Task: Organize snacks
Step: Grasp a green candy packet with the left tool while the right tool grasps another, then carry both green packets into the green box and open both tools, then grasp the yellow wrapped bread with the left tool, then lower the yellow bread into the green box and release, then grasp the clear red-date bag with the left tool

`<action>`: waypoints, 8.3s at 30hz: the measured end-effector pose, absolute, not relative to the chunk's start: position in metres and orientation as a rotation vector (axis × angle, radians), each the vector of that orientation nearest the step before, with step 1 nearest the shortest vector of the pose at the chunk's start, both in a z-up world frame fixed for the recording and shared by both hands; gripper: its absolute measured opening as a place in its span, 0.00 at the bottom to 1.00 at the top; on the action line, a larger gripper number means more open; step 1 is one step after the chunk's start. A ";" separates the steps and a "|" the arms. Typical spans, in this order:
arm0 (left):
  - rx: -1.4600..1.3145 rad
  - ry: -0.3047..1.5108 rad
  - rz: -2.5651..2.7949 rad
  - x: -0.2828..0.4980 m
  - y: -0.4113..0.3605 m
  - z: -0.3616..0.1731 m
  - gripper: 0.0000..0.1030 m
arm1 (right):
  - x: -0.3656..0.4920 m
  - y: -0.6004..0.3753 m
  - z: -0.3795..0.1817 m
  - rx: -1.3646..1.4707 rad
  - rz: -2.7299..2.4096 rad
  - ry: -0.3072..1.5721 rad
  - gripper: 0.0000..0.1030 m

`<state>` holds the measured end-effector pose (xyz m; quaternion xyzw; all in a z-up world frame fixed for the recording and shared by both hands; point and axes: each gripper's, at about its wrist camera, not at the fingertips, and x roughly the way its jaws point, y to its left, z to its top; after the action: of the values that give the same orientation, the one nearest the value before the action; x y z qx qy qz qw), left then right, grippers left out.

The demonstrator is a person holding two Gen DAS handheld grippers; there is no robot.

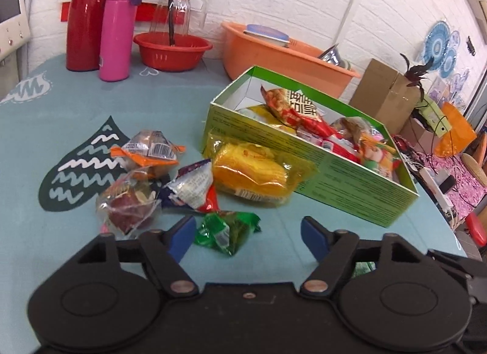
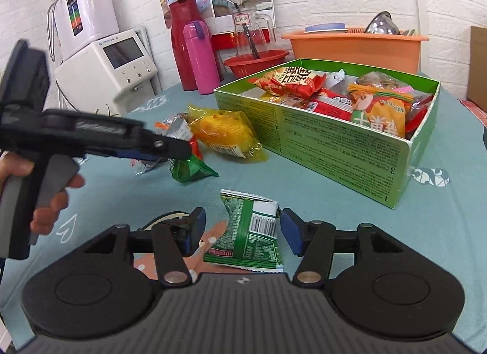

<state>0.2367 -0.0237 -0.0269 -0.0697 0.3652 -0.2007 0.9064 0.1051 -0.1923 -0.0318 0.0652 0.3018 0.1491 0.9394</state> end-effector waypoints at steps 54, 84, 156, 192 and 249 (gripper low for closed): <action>-0.272 0.644 -0.577 0.272 -0.055 0.054 0.72 | 0.136 -0.225 0.023 0.137 0.195 0.406 0.62; -0.246 0.641 -0.465 0.310 -0.062 0.041 1.00 | 0.174 -0.245 0.021 0.040 0.067 0.313 1.00; -0.127 0.605 -0.665 0.296 -0.099 0.076 0.72 | 0.168 -0.236 0.044 0.214 0.222 0.304 0.60; -0.100 0.648 -0.459 0.256 -0.038 0.067 1.00 | 0.131 -0.227 0.030 0.170 0.244 0.335 1.00; -0.335 0.904 -0.607 0.210 0.023 -0.046 0.95 | 0.118 -0.109 -0.042 0.163 0.443 0.672 1.00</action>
<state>0.2102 0.0226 -0.0459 -0.1586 0.4280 -0.2875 0.8420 0.1182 -0.1094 -0.0420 0.0790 0.3265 0.2155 0.9169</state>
